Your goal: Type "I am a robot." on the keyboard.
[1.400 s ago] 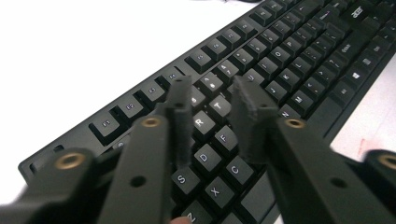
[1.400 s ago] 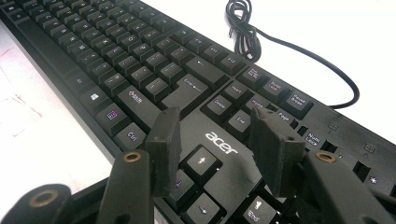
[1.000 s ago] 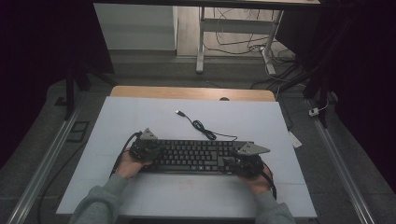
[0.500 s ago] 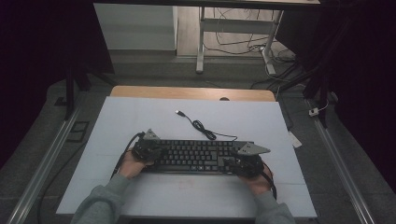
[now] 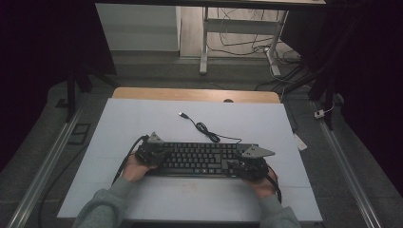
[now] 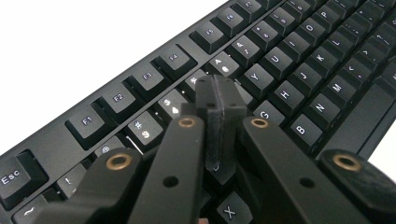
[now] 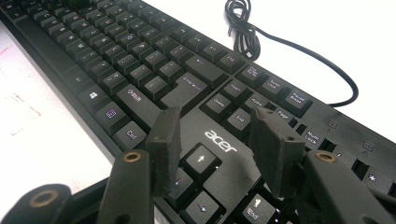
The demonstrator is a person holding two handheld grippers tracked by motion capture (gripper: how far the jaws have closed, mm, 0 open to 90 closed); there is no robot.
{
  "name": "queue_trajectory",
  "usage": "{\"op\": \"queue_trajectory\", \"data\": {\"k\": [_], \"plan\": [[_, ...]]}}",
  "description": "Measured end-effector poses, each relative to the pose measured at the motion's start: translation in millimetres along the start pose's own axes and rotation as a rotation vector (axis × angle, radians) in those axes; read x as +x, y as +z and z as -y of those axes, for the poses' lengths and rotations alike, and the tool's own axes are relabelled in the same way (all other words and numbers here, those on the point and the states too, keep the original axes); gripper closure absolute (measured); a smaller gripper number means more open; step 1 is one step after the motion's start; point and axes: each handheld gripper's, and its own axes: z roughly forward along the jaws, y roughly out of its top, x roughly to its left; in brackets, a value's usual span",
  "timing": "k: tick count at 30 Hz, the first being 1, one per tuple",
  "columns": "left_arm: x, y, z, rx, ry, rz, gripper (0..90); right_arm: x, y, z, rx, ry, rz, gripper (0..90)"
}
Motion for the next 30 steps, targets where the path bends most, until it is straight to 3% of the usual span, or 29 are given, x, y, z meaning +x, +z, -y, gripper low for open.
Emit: {"op": "queue_trajectory", "data": {"k": [7,11,15,20,30], "plan": [[0.7,-9.2,-0.9,-0.044,-0.01,0.013,87.3,-0.1,-0.6,-0.2,-0.006,0.003,0.002,53.8],[1.5,-17.8,-0.3,-0.078,-0.024,0.038,77.5,-0.2,-1.1,-0.3,-0.009,0.003,0.001,53.8],[-1.2,-25.4,0.0,-0.102,-0.017,0.042,60.7,-0.3,-1.5,-0.4,-0.009,0.0,0.003,53.8],[-4.7,-31.6,1.0,-0.095,-0.002,0.053,44.6,0.0,-1.1,-0.3,-0.008,0.0,0.001,53.7],[-4.7,-41.8,5.5,-0.101,-0.005,0.058,36.5,0.2,-0.7,-0.4,-0.005,-0.003,-0.002,53.7]]}}
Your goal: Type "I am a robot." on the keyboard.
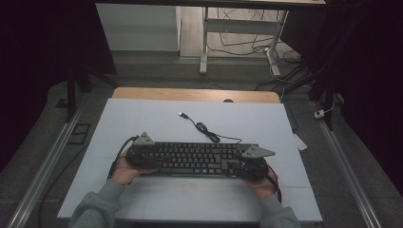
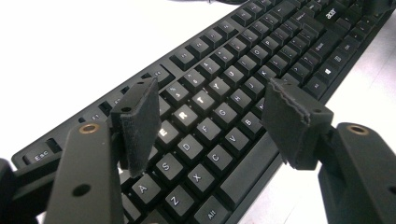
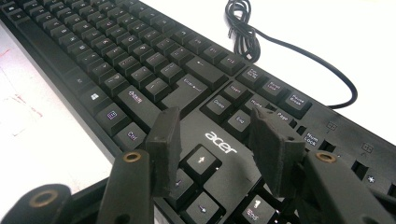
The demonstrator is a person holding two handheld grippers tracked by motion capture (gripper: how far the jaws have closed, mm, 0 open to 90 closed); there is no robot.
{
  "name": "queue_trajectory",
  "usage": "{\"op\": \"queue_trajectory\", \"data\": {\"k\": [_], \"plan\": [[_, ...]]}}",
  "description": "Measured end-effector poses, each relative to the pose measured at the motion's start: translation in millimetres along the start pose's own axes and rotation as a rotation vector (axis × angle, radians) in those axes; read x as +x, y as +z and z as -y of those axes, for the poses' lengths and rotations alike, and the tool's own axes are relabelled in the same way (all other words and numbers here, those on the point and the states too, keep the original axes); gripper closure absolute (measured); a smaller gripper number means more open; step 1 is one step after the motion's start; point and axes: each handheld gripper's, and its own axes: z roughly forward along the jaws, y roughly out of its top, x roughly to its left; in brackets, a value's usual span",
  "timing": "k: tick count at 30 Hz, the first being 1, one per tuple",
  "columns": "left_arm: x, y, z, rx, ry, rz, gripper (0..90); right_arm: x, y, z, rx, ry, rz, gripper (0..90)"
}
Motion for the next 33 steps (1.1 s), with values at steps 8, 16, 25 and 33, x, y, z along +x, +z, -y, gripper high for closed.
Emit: {"op": "queue_trajectory", "data": {"k": [8,16,25,33], "plan": [[0.6,-0.5,0.3,-0.001,-0.004,-0.001,36.1,-0.2,-0.2,0.1,-0.004,0.002,0.002,53.7],[0.9,-0.4,0.5,0.0,-0.005,-0.004,35.8,-0.1,-0.3,-0.1,-0.007,0.003,0.001,53.7],[1.3,0.4,0.7,0.005,-0.003,-0.006,35.6,1.2,-0.5,-2.9,-0.015,0.008,-0.013,53.7],[1.0,1.3,0.6,0.012,0.003,-0.009,35.2,7.4,1.8,-11.4,-0.044,0.012,-0.047,53.8]]}}
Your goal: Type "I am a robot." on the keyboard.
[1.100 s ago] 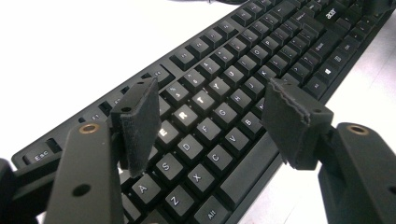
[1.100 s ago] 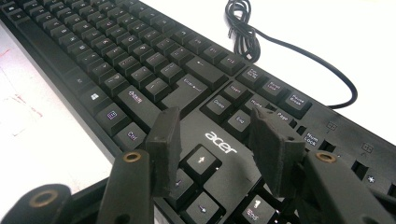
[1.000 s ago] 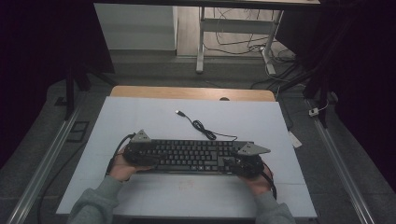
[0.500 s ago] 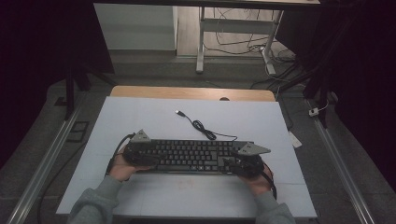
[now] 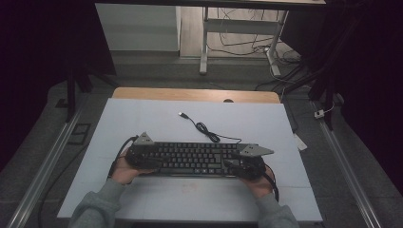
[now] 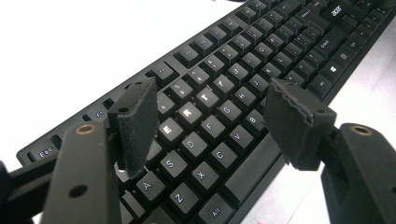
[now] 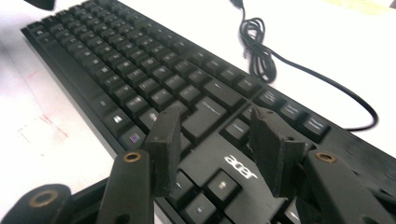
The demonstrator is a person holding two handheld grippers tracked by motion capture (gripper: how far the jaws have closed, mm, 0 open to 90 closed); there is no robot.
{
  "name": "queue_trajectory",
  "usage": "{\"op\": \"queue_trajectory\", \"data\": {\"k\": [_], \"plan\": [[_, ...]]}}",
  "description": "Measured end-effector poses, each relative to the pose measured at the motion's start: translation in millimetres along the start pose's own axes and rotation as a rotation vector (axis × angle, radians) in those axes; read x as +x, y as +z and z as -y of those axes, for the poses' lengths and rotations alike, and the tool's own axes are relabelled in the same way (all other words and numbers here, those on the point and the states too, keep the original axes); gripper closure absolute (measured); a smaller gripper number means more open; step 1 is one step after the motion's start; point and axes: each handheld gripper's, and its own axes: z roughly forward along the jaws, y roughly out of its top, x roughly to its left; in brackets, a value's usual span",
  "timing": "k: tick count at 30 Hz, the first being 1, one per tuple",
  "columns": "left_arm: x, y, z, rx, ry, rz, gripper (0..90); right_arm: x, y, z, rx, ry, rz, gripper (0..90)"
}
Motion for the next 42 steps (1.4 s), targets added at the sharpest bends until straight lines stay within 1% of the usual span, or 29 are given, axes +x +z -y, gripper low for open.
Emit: {"op": "queue_trajectory", "data": {"k": [6,10,14,18,20,23,29,36,42], "plan": [[-0.4,0.3,-0.1,0.001,0.0,0.0,35.0,7.4,7.0,-8.9,-0.007,-0.01,-0.02,55.4],[-0.5,0.2,-0.1,0.001,-0.001,0.001,34.8,12.1,11.3,-13.5,-0.009,-0.02,-0.029,58.8],[-0.1,-0.1,-0.1,0.0,0.001,0.001,34.8,15.8,14.8,-17.9,-0.013,-0.019,-0.049,67.1],[-0.5,0.4,-0.2,0.001,0.002,0.002,34.8,20.7,20.5,-23.1,-0.004,-0.028,-0.07,78.3],[-0.7,0.6,-0.1,0.002,0.0,0.002,34.8,23.5,24.3,-25.8,0.004,-0.042,-0.078,84.2],[-0.7,0.6,-0.1,0.002,0.0,0.002,34.8,27.0,29.9,-29.3,0.012,-0.051,-0.091,89.5],[-0.6,0.7,-0.2,0.002,0.003,0.004,34.8,32.4,40.8,-34.5,0.027,-0.064,-0.096,89.6],[-1.1,1.2,-0.3,0.003,0.004,0.003,34.8,38.3,58.2,-41.1,0.042,-0.084,-0.096,89.7],[-0.9,0.7,-0.2,0.002,0.005,0.002,34.7,39.3,74.6,-46.3,0.063,-0.079,-0.089,89.6]]}}
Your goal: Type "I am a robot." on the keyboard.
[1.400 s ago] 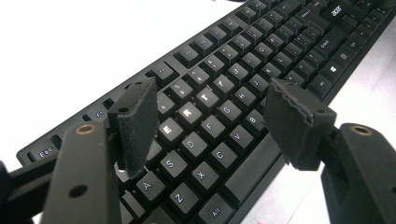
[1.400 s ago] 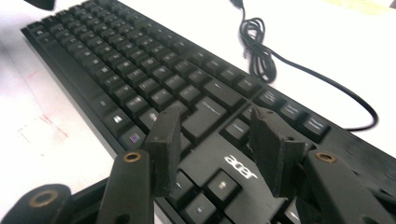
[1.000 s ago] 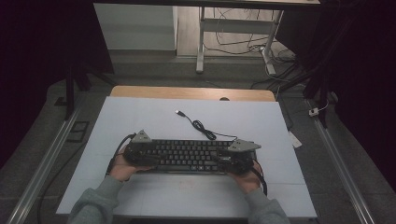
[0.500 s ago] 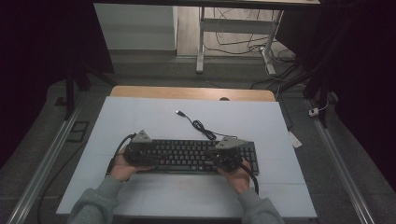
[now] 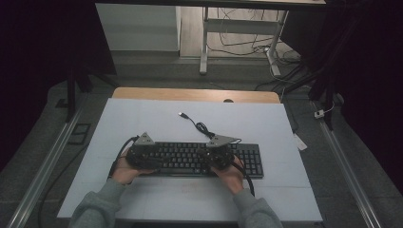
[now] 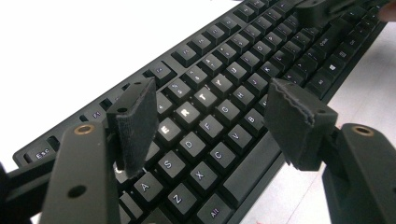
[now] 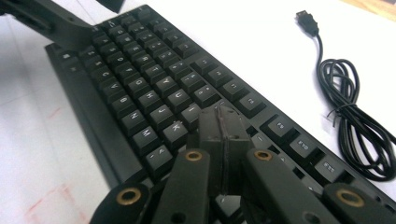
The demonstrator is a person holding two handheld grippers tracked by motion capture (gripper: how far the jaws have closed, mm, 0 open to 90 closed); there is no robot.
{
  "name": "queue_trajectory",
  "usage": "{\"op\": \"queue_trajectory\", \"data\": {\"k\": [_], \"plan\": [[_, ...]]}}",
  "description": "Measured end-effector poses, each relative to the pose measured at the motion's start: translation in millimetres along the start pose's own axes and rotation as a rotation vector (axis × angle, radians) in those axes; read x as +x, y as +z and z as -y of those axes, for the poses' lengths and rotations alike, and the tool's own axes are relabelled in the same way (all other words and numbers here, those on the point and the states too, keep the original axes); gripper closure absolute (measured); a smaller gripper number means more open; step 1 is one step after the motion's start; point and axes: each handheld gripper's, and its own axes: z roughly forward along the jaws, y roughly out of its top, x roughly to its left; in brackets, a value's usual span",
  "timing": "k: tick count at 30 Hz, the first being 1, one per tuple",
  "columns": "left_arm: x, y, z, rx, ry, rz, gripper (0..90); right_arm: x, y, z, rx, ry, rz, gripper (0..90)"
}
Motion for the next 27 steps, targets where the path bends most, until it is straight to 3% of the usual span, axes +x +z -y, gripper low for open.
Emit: {"op": "queue_trajectory", "data": {"k": [10,27], "plan": [[0.8,-1.3,0.7,0.001,0.0,-0.002,34.5,-3.2,23.4,-4.9,0.043,0.0,0.0,89.6],[0.5,-0.9,1.9,0.006,0.002,-0.006,34.4,-1.3,31.1,-6.5,0.073,-0.007,-0.005,89.6]]}}
